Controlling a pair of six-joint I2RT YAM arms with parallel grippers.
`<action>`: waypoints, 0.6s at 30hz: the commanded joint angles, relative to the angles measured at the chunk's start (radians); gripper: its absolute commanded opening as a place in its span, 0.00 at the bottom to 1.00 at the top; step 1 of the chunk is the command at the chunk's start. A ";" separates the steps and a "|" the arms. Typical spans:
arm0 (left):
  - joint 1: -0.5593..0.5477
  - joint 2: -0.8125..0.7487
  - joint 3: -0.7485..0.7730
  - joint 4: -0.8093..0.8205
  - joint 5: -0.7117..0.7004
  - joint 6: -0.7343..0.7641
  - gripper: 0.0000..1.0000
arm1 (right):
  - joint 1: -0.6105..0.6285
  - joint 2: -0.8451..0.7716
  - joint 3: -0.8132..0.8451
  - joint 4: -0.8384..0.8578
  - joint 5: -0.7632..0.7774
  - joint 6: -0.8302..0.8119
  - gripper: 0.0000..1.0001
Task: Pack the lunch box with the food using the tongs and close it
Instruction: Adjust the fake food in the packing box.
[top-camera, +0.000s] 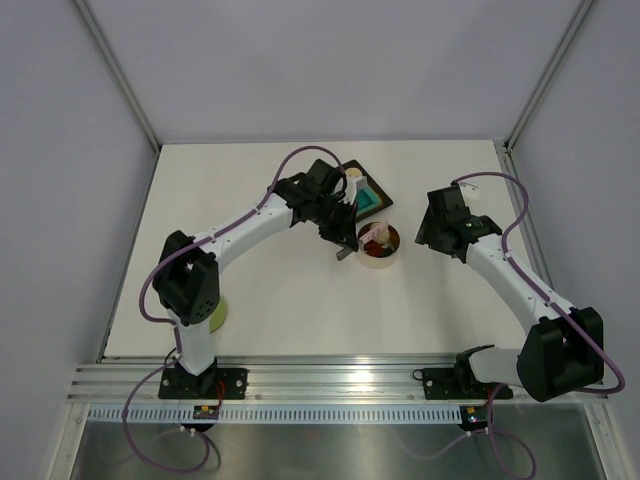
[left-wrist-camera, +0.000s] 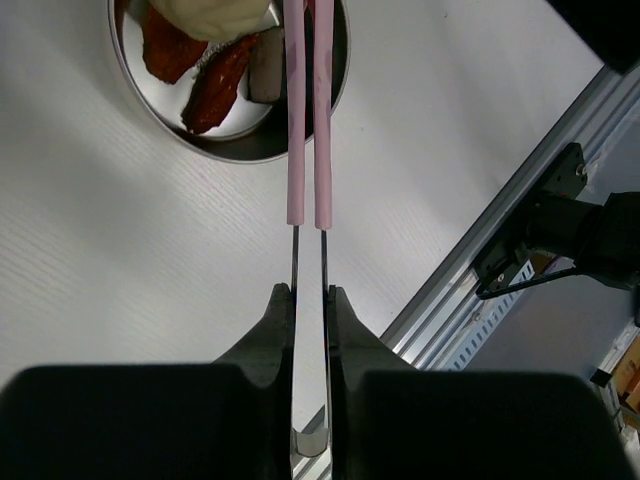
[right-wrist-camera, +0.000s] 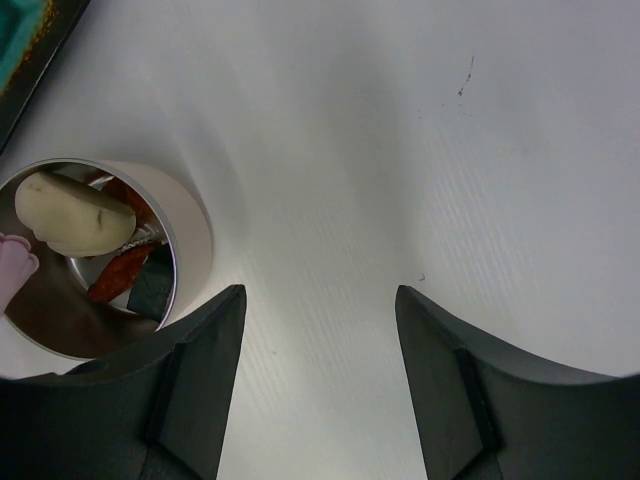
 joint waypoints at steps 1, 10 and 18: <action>-0.004 0.023 0.085 0.074 0.029 -0.021 0.00 | -0.009 -0.016 0.011 0.010 0.020 0.009 0.69; -0.004 0.166 0.217 0.013 -0.003 -0.035 0.00 | -0.008 -0.015 0.020 0.006 0.018 0.006 0.69; -0.004 0.112 0.145 -0.047 -0.090 -0.004 0.00 | -0.009 -0.007 0.020 0.013 0.009 0.008 0.69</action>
